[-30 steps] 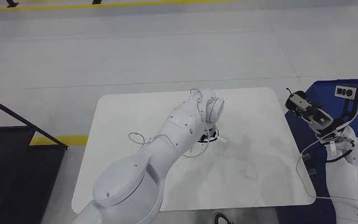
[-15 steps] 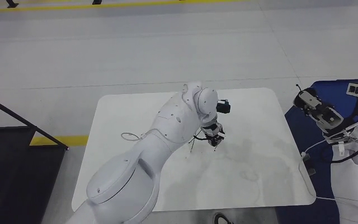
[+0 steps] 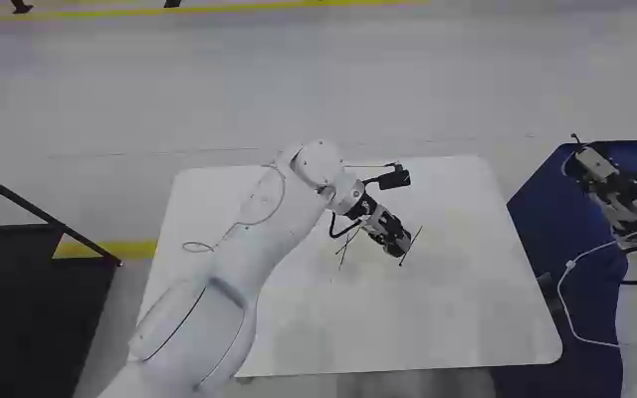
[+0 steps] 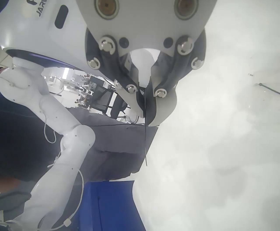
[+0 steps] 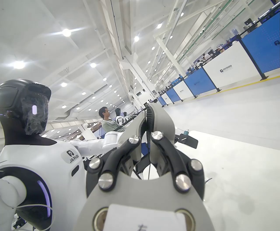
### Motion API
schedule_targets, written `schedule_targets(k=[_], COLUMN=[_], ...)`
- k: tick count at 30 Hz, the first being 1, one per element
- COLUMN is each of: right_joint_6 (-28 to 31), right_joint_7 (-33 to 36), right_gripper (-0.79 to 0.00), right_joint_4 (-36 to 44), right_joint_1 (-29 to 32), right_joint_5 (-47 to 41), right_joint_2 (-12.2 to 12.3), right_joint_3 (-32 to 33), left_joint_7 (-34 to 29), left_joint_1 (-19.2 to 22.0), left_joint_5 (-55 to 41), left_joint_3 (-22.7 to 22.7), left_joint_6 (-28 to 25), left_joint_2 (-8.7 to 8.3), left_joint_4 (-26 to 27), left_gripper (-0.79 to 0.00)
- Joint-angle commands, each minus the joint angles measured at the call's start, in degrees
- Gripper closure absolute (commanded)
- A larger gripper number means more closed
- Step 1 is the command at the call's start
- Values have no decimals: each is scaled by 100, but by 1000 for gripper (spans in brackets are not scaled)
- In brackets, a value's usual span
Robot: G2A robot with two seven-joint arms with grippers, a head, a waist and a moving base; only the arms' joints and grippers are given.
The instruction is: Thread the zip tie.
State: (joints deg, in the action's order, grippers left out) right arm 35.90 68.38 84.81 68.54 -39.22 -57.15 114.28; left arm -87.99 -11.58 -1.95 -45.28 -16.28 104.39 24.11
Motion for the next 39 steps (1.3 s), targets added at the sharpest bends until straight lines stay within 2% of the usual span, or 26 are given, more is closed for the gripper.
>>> schedule_targets(k=[1, 3, 6, 9, 11, 15, 33, 37, 39], right_joint_6=[0, 0, 0, 130, 276, 455, 456, 382, 320], right_joint_7=[0, 0, 0, -130, -276, -455, -457, -381, -319], right_gripper=[0, 0, 0, 0, 0, 0, 0, 0, 0], right_joint_4=[0, 0, 0, 260, 389, 365, 402, 981, 1246], right_joint_1=[0, 0, 0, 68, 153, 220, 226, 480, 631], right_joint_5=[0, 0, 0, 156, 358, 682, 699, 1055, 1241], right_joint_2=[0, 0, 0, 7, 26, 80, 81, 121, 157], right_joint_3=[0, 0, 0, 46, 138, 224, 216, -14, -222], left_joint_7=[-1, -1, -1, -1, -1, -1, -1, -1, -1], left_joint_1=[0, 0, -226, -405, -597, -974, -974, -1450, -1571], left_joint_5=[-1, -1, -335, -1484, -2539, -4242, -4242, -5713, -6109], left_joint_3=[0, 0, -17, -108, -51, 14, 14, -344, -464], left_joint_6=[-1, -1, 231, 693, 1197, 2025, 2025, 2520, 2679], left_joint_2=[0, 0, -8, -105, -244, -733, -733, -730, -756], left_joint_4=[1, 1, 208, 563, 1109, 2294, 2294, 2817, 2992], left_gripper=[0, 0, 0, 0, 0, 0, 0, 0, 0])
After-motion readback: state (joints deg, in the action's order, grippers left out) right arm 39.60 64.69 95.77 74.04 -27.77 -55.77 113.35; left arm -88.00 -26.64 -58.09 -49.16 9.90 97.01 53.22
